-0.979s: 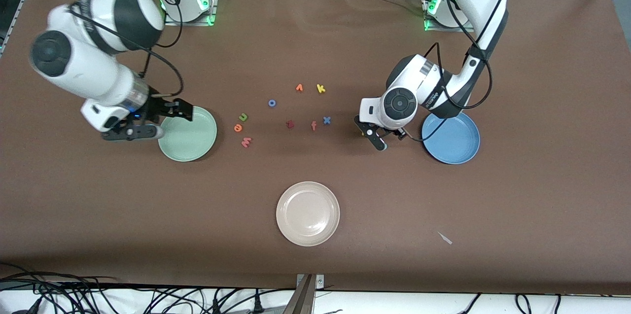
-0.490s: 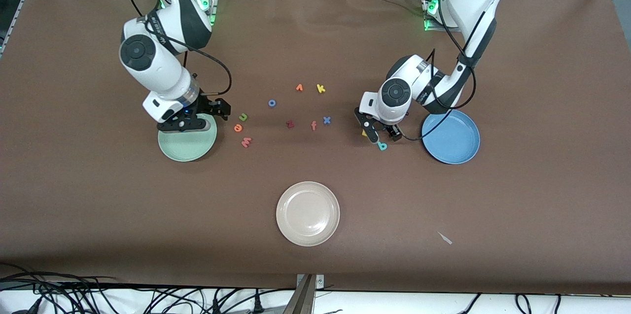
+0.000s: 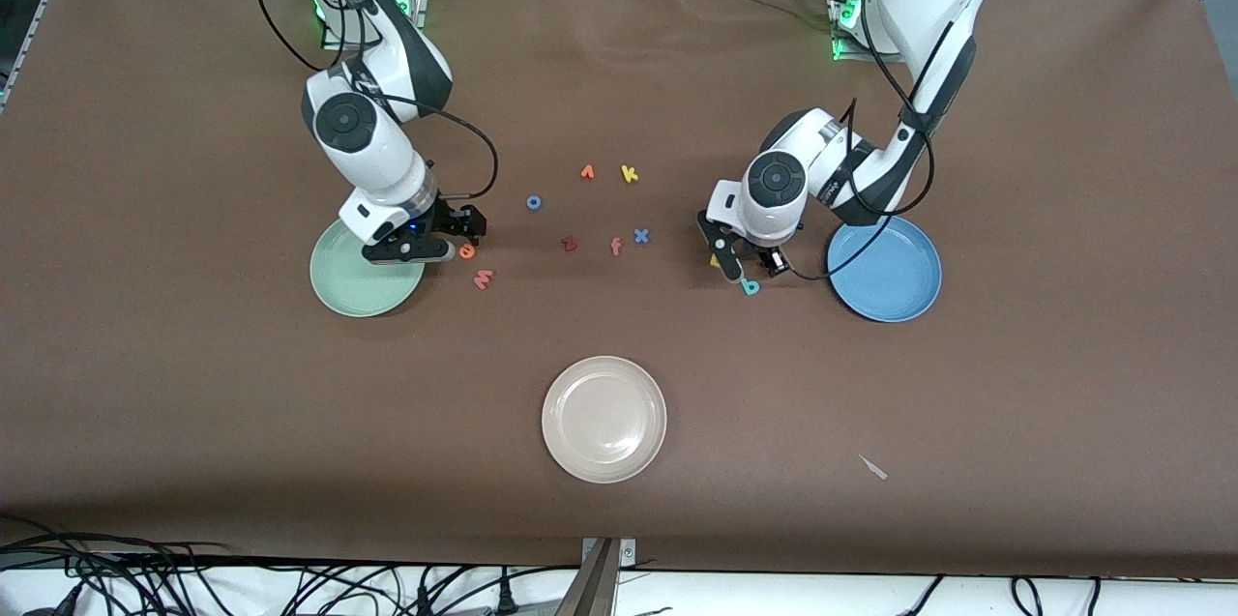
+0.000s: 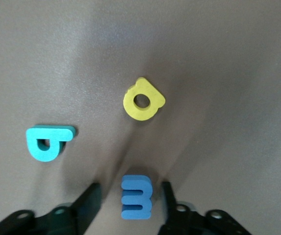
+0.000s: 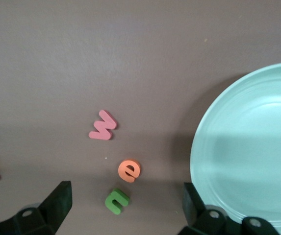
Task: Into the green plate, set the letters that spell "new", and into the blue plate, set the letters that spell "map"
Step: 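Grasp the E with the left gripper while the right gripper grasps the e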
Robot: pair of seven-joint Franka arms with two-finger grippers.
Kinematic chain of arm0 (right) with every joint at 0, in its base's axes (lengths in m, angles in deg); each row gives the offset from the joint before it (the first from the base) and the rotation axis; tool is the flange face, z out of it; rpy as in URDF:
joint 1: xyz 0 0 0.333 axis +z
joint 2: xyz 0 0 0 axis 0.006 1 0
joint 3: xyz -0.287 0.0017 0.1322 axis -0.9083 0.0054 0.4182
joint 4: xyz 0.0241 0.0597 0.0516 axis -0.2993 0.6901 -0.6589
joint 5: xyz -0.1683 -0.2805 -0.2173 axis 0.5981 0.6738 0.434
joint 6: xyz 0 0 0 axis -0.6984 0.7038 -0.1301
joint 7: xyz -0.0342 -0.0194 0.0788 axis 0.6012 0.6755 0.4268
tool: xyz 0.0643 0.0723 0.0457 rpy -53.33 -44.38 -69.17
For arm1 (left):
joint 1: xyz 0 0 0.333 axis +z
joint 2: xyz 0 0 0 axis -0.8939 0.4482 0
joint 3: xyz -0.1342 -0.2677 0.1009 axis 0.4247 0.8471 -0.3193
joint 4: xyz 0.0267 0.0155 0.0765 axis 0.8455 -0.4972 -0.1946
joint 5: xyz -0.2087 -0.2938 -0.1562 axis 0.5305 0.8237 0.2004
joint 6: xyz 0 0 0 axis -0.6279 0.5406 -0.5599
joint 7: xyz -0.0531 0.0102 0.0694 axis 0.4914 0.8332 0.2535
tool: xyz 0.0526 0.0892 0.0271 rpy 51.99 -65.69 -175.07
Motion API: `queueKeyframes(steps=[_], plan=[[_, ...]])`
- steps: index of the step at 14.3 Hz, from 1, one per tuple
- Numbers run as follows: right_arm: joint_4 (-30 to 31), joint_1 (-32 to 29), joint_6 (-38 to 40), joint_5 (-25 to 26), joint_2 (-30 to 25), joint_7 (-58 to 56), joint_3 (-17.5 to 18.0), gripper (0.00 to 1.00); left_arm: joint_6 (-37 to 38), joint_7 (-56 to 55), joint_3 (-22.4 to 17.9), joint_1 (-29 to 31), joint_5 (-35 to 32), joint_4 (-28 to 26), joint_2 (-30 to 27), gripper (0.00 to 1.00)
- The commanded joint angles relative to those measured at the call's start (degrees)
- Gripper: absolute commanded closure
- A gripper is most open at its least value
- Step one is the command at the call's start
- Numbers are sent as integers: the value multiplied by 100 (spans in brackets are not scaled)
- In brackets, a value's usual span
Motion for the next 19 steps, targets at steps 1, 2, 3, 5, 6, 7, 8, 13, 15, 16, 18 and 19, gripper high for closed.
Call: queueKeyframes(steps=[1,2,3,5,6,7,8,13,15,16,18,19], plan=[[10,32,-246,230,122,211,21,1,-30,180,0,110,-183,-41,-19,92],[10,120,-412,221,227,315,21,1,-4,233,0,128,-183,-41,-28,94],[10,181,-518,221,324,438,12,1,75,251,0,128,-183,-32,-37,98],[10,217,-650,230,447,527,-5,1,251,242,0,120,-183,12,-151,98],[10,226,-738,221,509,527,-31,1,382,242,8,128,-174,73,-221,98],[19,226,-791,230,570,527,-40,1,566,242,8,120,-174,143,-300,98],[19,226,-826,230,606,527,-58,1,812,242,8,120,-174,222,-353,98],[45,235,-853,335,641,527,-233,5,1919,251,8,137,-165,836,-599,98],[45,244,-949,335,729,527,-242,6,2569,286,0,251,-165,1276,-608,98],[45,252,-993,335,755,527,-242,8,2720,434,0,312,-165,1426,-608,98],[54,270,-994,335,773,527,-251,12,2739,864,-27,592,-174,1506,-573,98],[54,270,-994,335,799,527,-269,13,2730,1171,-27,846,-174,1506,-556,98]])
